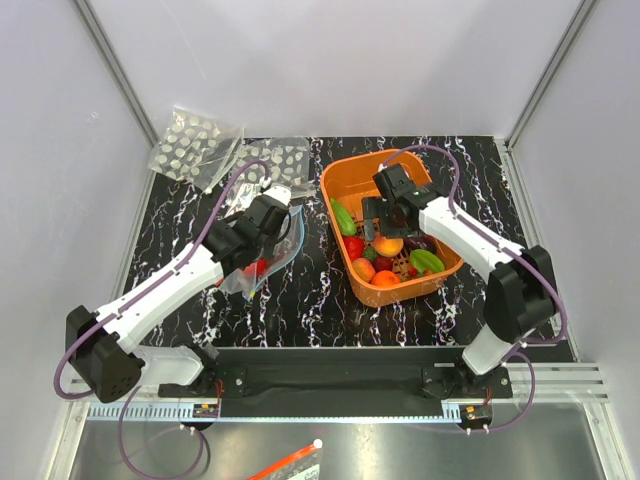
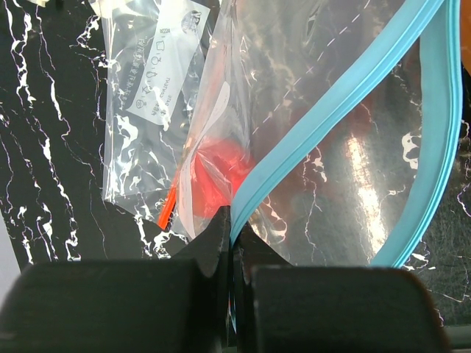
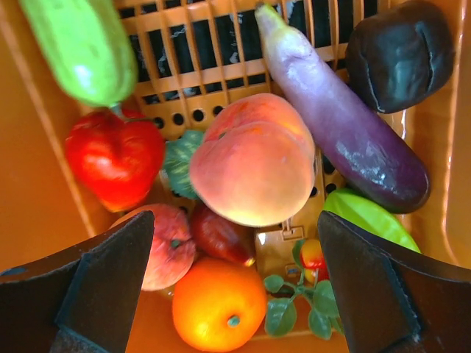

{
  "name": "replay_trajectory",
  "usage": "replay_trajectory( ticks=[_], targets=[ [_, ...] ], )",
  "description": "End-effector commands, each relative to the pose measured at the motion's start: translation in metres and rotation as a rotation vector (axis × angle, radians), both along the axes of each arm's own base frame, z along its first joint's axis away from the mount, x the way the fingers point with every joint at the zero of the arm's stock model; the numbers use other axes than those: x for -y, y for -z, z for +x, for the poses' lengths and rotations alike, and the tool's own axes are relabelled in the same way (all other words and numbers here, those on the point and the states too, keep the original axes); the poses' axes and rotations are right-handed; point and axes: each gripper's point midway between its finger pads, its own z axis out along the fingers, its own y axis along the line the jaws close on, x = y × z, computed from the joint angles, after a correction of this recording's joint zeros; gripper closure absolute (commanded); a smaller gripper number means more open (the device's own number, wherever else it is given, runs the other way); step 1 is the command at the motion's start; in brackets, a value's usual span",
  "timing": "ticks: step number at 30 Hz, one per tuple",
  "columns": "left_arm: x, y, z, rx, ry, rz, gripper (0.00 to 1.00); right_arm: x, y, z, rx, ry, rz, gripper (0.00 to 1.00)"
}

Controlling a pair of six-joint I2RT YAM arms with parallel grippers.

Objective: Place the food in the zip-top bag and seal the zipper
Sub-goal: Pick up the fake fruit from the bin.

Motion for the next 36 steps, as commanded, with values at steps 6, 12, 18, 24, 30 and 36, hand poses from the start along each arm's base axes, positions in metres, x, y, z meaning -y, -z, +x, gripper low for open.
replay_trajectory(
  ticks=[6,12,18,24,30,36],
  targets=[
    [-0.001,-0.012,0.006,0.061,-0.009,-0.022,1.0,0.006,0.027,0.024,-0.014,0.017,-0.004,0.0],
    [-0.002,-0.011,0.006,0.061,-0.01,-0.016,1.0,0.004,0.051,0.028,-0.049,0.015,0.002,0.11],
    [-0.003,-0.011,0.006,0.062,-0.013,-0.012,1.0,0.01,0.01,0.032,0.071,0.044,0.03,0.35],
    [-0.003,-0.013,0.005,0.066,-0.011,-0.016,1.0,0.016,-0.062,0.021,0.213,0.025,0.087,0.37],
    [0.0,-0.014,0.004,0.061,0.001,-0.032,1.0,-0.013,-0.145,-0.013,0.361,-0.148,0.343,0.42],
    [0.0,-0.015,0.002,0.062,0.0,-0.042,1.0,-0.068,-0.195,-0.054,0.403,-0.358,0.635,0.45]
  ],
)
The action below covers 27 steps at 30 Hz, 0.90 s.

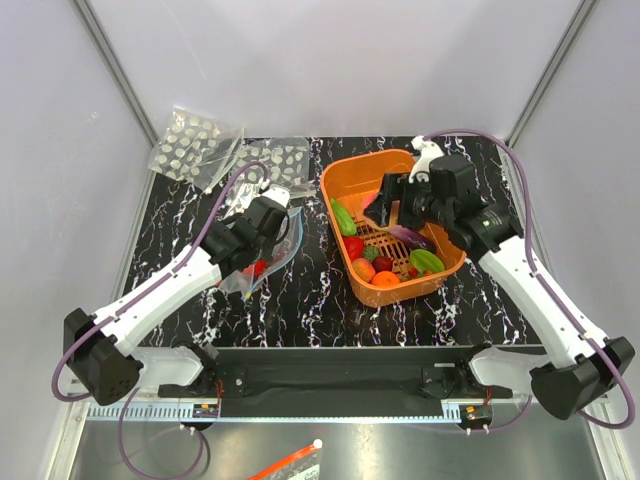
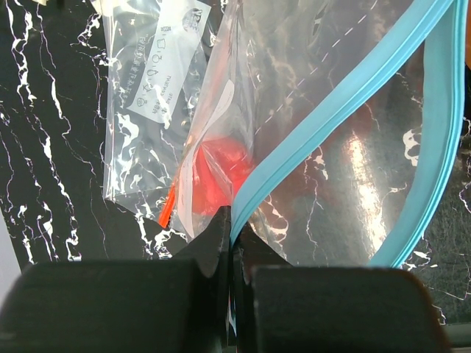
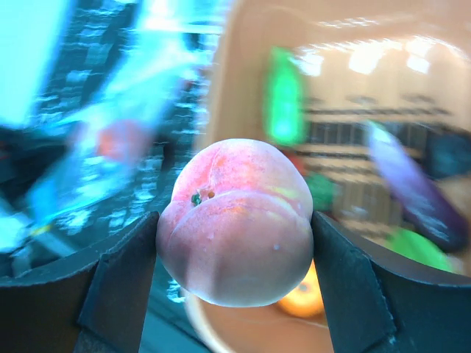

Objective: Place the food in the zip-top bag and seal the zipper
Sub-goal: Pick up the fake fruit from the bin, then place the fake fruit in the zipper food storage bag.

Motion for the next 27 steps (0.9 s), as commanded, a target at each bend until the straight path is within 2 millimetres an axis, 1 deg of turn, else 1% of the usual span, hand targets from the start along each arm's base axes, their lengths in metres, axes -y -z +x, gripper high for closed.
replay_trajectory(
  ticks=[1,3,5,6,7,8,9,10,11,12,13,14,15,16,17,18,19,20,21,23,27],
  targets=[
    [0.001,-0.016,0.005,0.06,-0.006,-0.037,1.0,-0.052,-0.037,-0.029,0.046,-0.232,0.199,0.45],
    [0.0,-0.017,0.004,0.064,-0.008,-0.04,1.0,-0.07,-0.046,-0.035,0.064,-0.282,0.252,0.46],
    [0.001,-0.018,0.004,0.063,-0.008,-0.053,1.0,-0.08,-0.043,-0.038,0.033,-0.288,0.286,0.47],
    [0.002,-0.017,0.003,0.059,-0.005,-0.056,1.0,-0.091,-0.044,-0.039,0.029,-0.298,0.307,0.48],
    [0.004,-0.018,0.002,0.059,0.0,-0.066,1.0,-0.095,-0.038,-0.036,0.02,-0.279,0.304,0.48],
    [0.005,-0.018,0.002,0.058,0.003,-0.073,1.0,-0.1,-0.039,-0.037,0.022,-0.28,0.317,0.48],
    [0.005,-0.018,0.001,0.058,0.005,-0.078,1.0,-0.114,-0.037,-0.04,0.017,-0.3,0.345,0.47],
    [0.006,-0.019,0.001,0.061,0.006,-0.085,1.0,-0.12,-0.034,-0.039,0.015,-0.297,0.358,0.48],
    [0.006,-0.02,0.001,0.065,0.004,-0.089,1.0,-0.127,-0.028,-0.036,0.001,-0.287,0.365,0.48],
    [0.005,-0.019,0.002,0.065,0.002,-0.087,1.0,-0.14,-0.028,-0.04,0.005,-0.304,0.396,0.48],
    [0.005,-0.02,0.002,0.066,0.0,-0.083,1.0,-0.145,-0.026,-0.039,0.002,-0.304,0.406,0.48],
    [0.004,-0.019,0.002,0.064,-0.006,-0.081,1.0,-0.153,-0.016,-0.037,-0.017,-0.299,0.405,0.49],
    [0.004,-0.02,0.002,0.064,-0.01,-0.08,1.0,-0.16,-0.017,-0.036,-0.014,-0.3,0.427,0.49],
    [0.003,-0.019,0.002,0.066,-0.013,-0.076,1.0,-0.168,-0.014,-0.038,-0.019,-0.307,0.429,0.49],
    [0.002,-0.02,0.003,0.066,-0.016,-0.076,1.0,-0.174,-0.004,-0.035,-0.04,-0.303,0.42,0.49],
    [0.002,-0.022,0.002,0.073,-0.018,-0.085,1.0,-0.179,0.0,-0.034,-0.052,-0.302,0.424,0.49],
    [0.002,-0.023,0.002,0.077,-0.017,-0.092,1.0,-0.187,-0.003,-0.034,-0.042,-0.32,0.44,0.49],
    [0.002,-0.023,0.001,0.075,-0.015,-0.099,1.0,-0.192,0.007,-0.032,-0.063,-0.319,0.426,0.49],
    [0.003,-0.024,0.001,0.078,-0.011,-0.111,1.0,-0.197,0.007,-0.032,-0.064,-0.325,0.426,0.49],
    [0.005,-0.024,0.0,0.074,-0.003,-0.122,1.0,-0.2,0.016,-0.027,-0.077,-0.308,0.409,0.49],
    [0.01,-0.026,0.0,0.077,0.012,-0.15,1.0,-0.196,0.034,-0.017,-0.109,-0.22,0.389,0.48]
  ],
)
